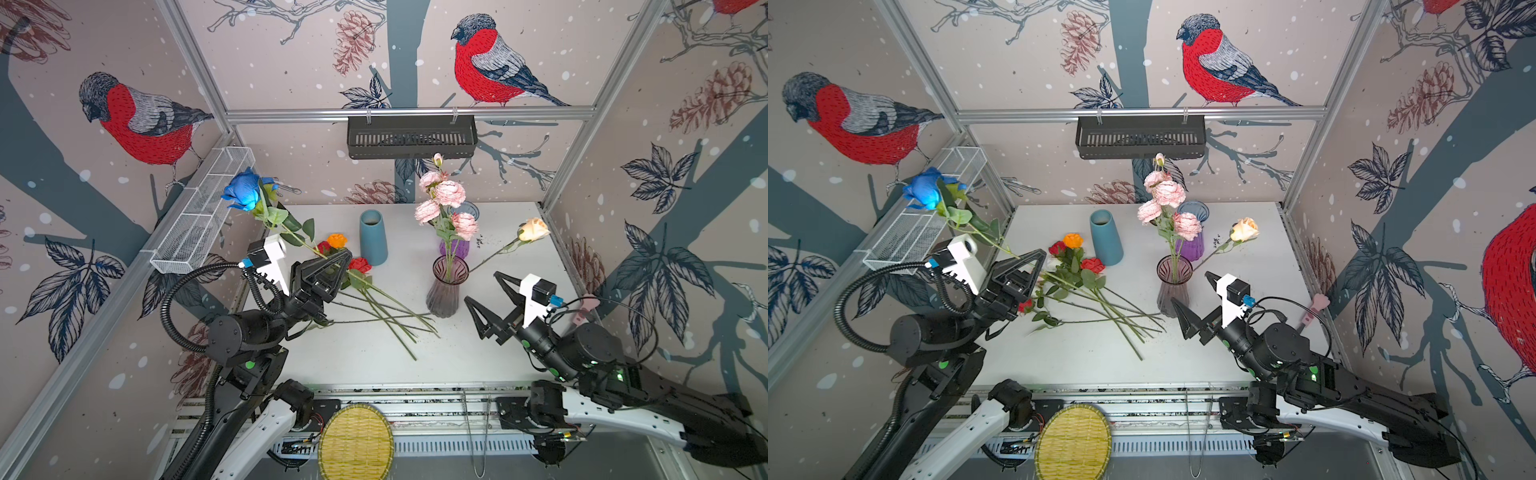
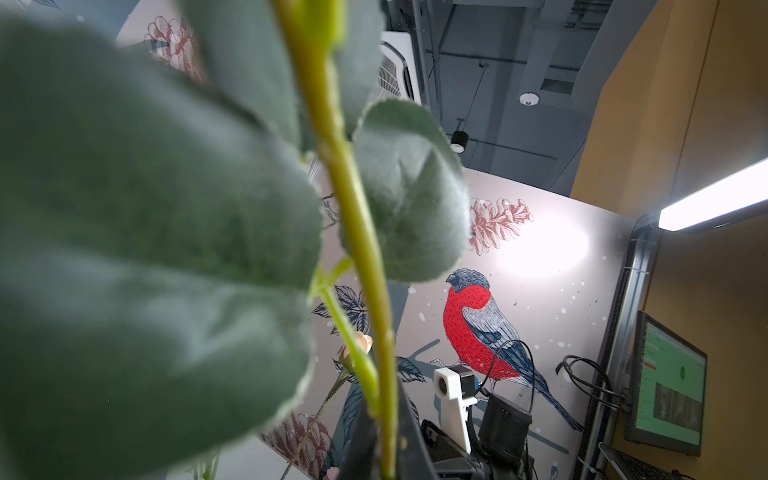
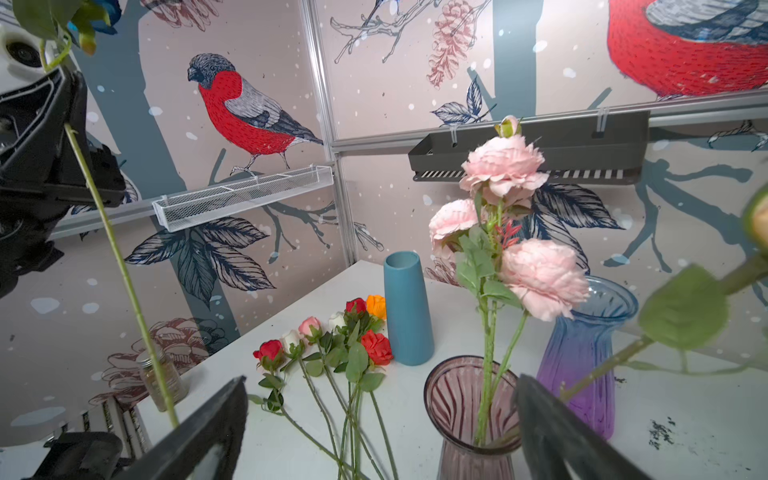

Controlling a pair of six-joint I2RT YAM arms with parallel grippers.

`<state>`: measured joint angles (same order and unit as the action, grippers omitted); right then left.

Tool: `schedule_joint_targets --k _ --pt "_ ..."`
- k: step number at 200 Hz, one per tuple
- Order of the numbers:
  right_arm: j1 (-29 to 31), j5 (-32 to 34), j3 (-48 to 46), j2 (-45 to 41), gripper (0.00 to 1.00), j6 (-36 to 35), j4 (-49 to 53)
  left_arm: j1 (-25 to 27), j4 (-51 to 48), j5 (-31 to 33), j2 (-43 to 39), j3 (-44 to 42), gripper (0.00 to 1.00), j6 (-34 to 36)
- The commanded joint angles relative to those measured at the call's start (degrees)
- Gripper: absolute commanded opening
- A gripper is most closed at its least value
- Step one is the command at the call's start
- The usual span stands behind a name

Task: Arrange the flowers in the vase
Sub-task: 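Open the right gripper and draw it back while the left gripper holds the blue rose, then carry the blue rose with the left gripper over the pink vase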

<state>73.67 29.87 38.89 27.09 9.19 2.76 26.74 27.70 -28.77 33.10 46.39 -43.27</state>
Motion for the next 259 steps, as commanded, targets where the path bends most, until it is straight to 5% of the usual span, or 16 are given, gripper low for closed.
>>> schedule_joint_targets --k 1,19,45,115,172,259 --pt "0.08 -1.57 -2.65 0.29 1.0 10.51 7.42 -0.02 -4.9 0.43 0.63 1.88 0.0 5.51" --pt "0.71 -3.81 -7.79 -0.5 1.0 15.77 8.55 -0.02 -2.88 -0.01 2.45 2.36 0.0 7.07" --pt "2.95 -9.49 -17.16 -1.6 1.0 13.77 1.97 -0.02 -4.21 0.62 5.25 4.41 0.0 8.03" --pt "15.57 8.5 -29.56 -1.56 1.0 6.81 -5.97 -0.02 -18.39 0.6 5.28 4.48 0.0 4.92" --pt "17.22 5.56 -34.77 -3.03 1.0 3.13 -11.58 0.06 -9.79 2.83 16.01 10.47 0.0 7.54" --pt "19.04 1.96 -35.33 2.01 1.0 0.59 -15.02 1.35 -13.63 -2.17 40.72 35.97 0.0 18.76"
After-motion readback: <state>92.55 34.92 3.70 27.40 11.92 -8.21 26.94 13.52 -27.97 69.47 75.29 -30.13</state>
